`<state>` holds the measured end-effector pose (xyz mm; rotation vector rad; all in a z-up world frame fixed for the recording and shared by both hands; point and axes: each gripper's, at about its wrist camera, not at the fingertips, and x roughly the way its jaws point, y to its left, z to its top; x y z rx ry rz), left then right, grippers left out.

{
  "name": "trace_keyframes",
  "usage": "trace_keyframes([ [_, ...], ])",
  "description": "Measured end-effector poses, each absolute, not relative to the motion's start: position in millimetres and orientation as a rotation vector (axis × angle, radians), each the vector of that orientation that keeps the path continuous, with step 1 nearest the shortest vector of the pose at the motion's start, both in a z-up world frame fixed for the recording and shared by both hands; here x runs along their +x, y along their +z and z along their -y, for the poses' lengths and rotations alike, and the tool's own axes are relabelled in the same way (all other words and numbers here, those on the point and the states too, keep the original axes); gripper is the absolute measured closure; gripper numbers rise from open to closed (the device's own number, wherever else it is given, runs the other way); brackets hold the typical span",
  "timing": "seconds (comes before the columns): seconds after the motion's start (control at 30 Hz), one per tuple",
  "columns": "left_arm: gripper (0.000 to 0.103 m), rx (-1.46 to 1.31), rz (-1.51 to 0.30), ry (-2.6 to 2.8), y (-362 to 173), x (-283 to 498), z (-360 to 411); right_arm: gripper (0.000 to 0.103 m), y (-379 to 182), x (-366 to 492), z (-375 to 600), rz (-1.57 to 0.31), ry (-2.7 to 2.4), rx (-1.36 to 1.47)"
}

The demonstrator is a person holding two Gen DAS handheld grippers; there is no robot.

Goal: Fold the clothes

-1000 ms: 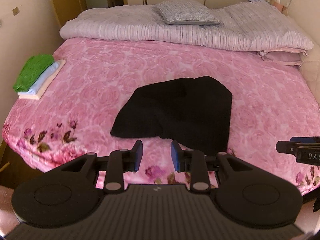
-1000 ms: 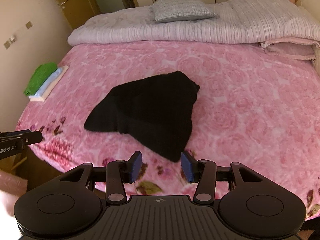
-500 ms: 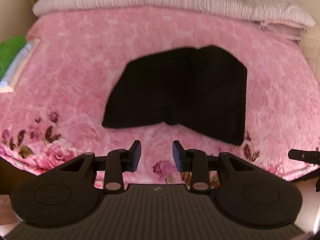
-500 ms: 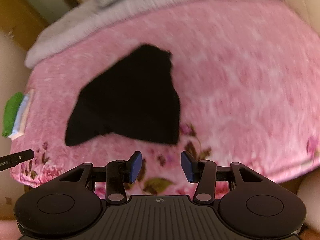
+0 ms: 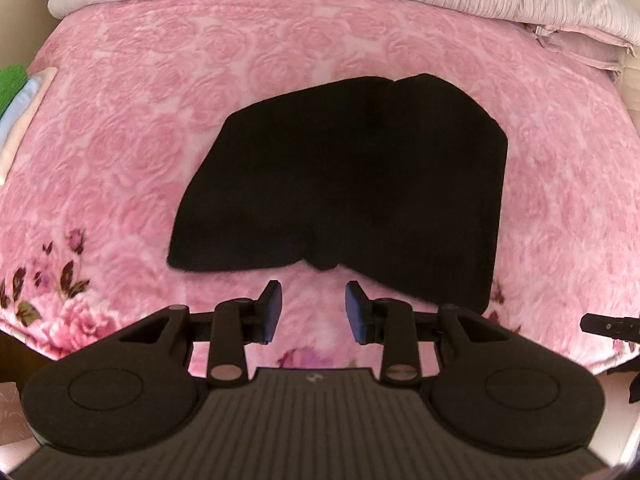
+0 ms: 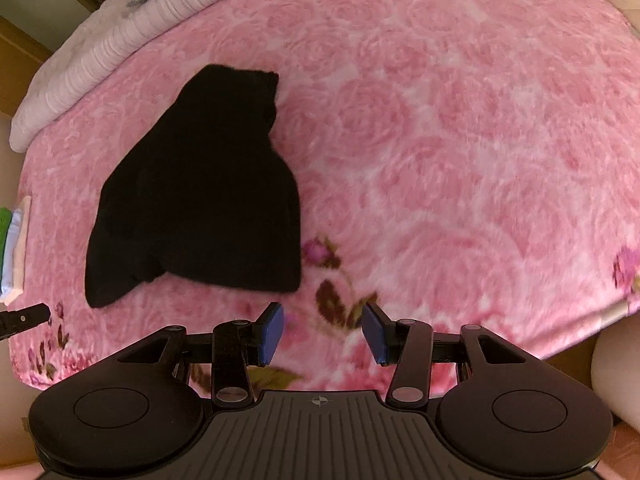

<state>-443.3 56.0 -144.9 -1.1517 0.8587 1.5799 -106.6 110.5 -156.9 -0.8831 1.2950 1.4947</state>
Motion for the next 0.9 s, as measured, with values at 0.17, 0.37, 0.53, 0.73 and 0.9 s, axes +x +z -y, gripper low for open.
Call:
trace_keyframes([
  [0.17, 0.072, -1.186, -0.869, 1.587, -159, -431, -85, 0.056, -171, -94, -144, -1.296, 1.504, -0.901],
  [0.37, 0.072, -1.208, -0.889, 1.586, -172, -418, -117, 0.056, -198, -77, -168, -1.339, 1.473, -0.938],
  [0.53, 0.072, -1.251, -0.912, 1.589, -185, -413, -130, 0.056, -218, -66, -178, -1.375, 1.465, -0.938],
  [0.73, 0.072, -1.274, -0.929, 1.617, -194, -424, -142, 0.056, -241, -63, -189, -1.406, 1.451, -0.952],
  [0.9, 0.072, -1.268, -0.929, 1.655, -197, -446, -153, 0.056, -246, -66, -201, -1.453, 1.481, -0.898],
])
